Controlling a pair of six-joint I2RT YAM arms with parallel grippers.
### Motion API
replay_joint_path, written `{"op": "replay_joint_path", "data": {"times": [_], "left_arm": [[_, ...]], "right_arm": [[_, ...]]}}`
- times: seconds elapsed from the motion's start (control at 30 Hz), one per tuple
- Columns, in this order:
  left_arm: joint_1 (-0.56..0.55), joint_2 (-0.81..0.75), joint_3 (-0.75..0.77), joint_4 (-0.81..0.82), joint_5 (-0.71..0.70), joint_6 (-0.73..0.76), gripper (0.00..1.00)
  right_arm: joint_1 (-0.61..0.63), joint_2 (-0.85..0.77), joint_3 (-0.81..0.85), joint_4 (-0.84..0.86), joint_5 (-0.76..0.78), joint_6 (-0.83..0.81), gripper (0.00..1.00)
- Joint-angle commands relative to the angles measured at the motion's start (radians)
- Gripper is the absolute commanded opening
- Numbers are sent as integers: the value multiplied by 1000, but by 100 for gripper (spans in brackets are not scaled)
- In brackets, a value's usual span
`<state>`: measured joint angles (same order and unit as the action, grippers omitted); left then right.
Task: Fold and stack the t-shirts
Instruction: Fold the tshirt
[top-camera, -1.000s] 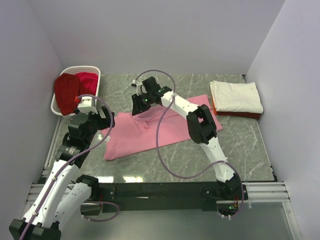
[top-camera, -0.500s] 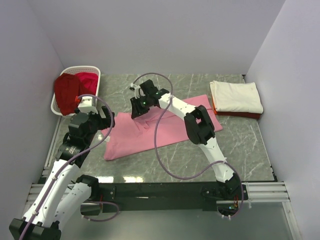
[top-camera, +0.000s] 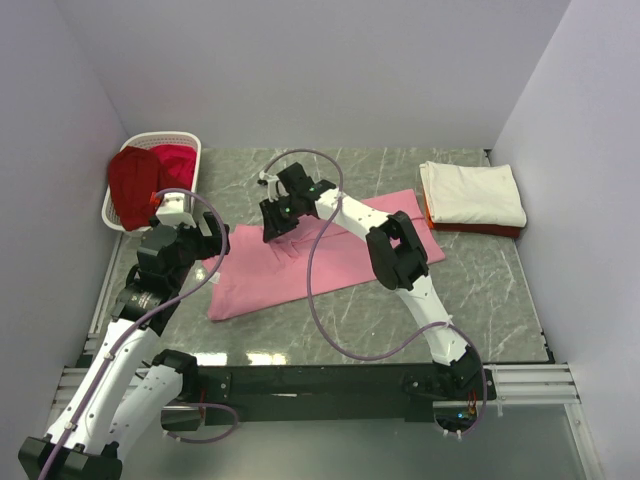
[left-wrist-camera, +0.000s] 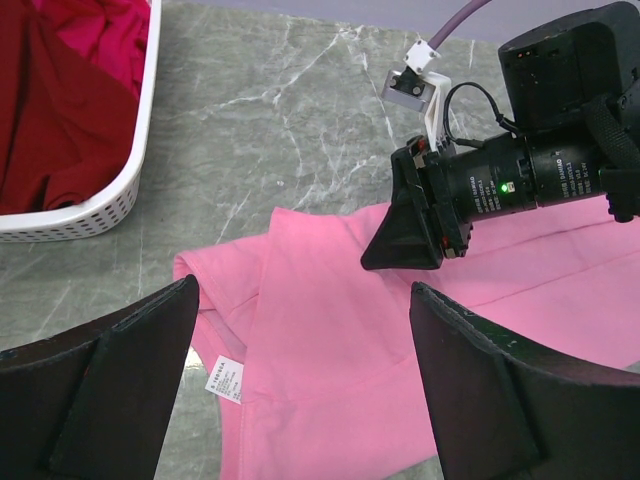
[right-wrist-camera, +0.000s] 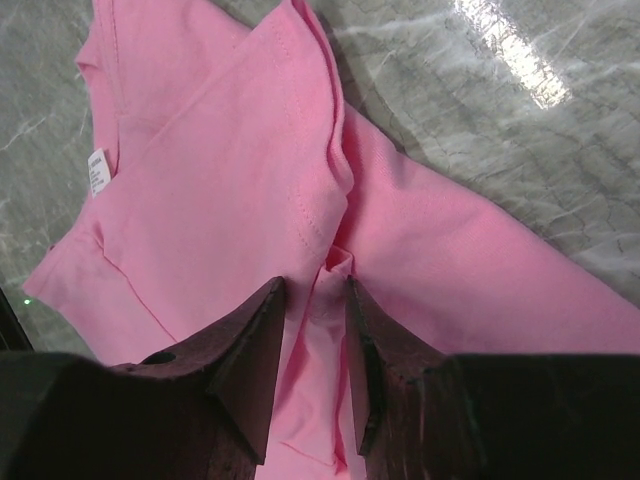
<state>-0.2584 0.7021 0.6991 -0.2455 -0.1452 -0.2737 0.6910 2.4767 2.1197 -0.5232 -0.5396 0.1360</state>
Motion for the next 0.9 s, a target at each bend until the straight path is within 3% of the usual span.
{"op": "replay_joint_path", "data": {"times": [0.0,0.87], "left_arm": [[-1,-7,7,34,12,18,91],[-1,0,8,32,10,19,91]], "right_arm": [[-16,-44,-6,23,-16,-7,39],[-16,-41,-14,-1,-56,-29,39]]}}
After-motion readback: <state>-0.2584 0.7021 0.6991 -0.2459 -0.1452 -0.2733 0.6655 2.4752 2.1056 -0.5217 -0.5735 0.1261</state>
